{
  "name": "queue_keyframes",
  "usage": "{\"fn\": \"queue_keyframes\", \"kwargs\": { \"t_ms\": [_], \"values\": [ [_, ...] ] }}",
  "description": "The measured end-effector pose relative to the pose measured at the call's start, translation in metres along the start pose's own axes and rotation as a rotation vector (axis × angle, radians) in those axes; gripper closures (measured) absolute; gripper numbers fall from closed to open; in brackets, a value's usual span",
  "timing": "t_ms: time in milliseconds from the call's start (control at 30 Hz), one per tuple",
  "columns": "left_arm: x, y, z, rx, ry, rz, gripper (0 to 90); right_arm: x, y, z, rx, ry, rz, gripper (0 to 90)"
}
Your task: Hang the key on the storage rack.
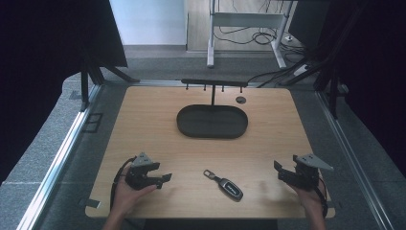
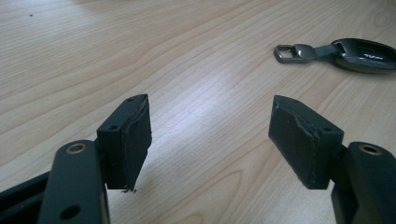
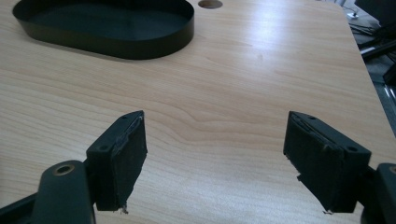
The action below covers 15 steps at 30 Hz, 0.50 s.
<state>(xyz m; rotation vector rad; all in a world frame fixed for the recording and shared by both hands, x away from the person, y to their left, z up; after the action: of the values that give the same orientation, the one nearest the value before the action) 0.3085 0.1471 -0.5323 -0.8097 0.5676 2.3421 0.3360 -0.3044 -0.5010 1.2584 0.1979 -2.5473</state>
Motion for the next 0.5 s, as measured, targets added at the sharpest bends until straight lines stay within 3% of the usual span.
{"fn": "queue_keyframes", "kwargs": {
  "t_ms": [167,367,500],
  "values": [
    [0.0004,-0.0024,0.0,-0.003,0.002,0.008,30.6,-0.001,-0.0005,-0.0001,-0.014,0.003,0.01,24.1],
    [-0.001,-0.0004,0.0026,-0.003,0.011,0.002,30.5,0.0007,0.0015,0.0007,-0.04,-0.009,-0.031,27.7],
    [-0.0009,0.0001,0.0012,0.002,0.011,-0.002,30.4,0.0003,0.0006,0.0013,-0.063,-0.018,-0.033,29.1]
  ]
}}
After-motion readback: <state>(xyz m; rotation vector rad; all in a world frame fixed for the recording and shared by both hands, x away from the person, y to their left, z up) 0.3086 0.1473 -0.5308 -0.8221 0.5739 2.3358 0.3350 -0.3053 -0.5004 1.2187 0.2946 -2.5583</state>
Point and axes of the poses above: each handheld gripper's, and its own axes: z roughly backward along the jaws, x roughly out of its underside, y roughly to its right, the point moved 7 cm from there along -z, roughly forward along the jaws, and after that the axes turned 6 degrees about -y, right-handed, at the moved point
